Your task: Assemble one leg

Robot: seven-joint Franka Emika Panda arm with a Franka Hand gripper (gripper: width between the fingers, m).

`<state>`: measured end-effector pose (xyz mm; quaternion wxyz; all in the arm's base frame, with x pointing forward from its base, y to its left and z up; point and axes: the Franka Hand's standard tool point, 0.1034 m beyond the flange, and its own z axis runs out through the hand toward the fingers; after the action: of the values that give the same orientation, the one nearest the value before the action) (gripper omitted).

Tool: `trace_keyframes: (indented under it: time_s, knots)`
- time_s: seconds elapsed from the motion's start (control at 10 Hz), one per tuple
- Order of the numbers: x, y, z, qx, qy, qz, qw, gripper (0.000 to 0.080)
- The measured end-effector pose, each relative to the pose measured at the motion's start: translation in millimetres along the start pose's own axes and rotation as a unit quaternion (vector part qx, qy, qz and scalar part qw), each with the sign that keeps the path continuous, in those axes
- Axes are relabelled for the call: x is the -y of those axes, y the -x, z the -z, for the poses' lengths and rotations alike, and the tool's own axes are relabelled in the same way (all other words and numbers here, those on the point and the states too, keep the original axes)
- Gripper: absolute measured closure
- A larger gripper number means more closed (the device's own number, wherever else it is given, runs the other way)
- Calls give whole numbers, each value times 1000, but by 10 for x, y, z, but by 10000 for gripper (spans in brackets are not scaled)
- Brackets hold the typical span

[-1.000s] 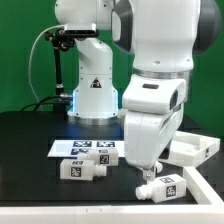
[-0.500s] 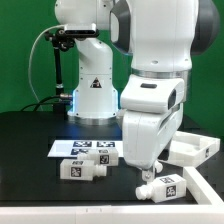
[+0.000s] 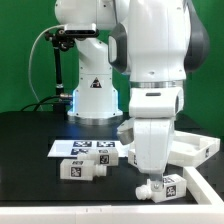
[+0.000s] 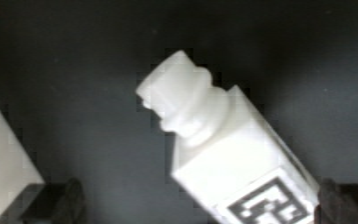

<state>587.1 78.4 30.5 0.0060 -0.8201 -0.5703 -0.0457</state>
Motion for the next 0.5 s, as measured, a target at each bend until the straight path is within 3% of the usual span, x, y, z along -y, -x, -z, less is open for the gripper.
trace_keyframes:
  time_s: [0.5]
  knots:
    - [71, 35, -58, 2, -6, 1, 1000, 150]
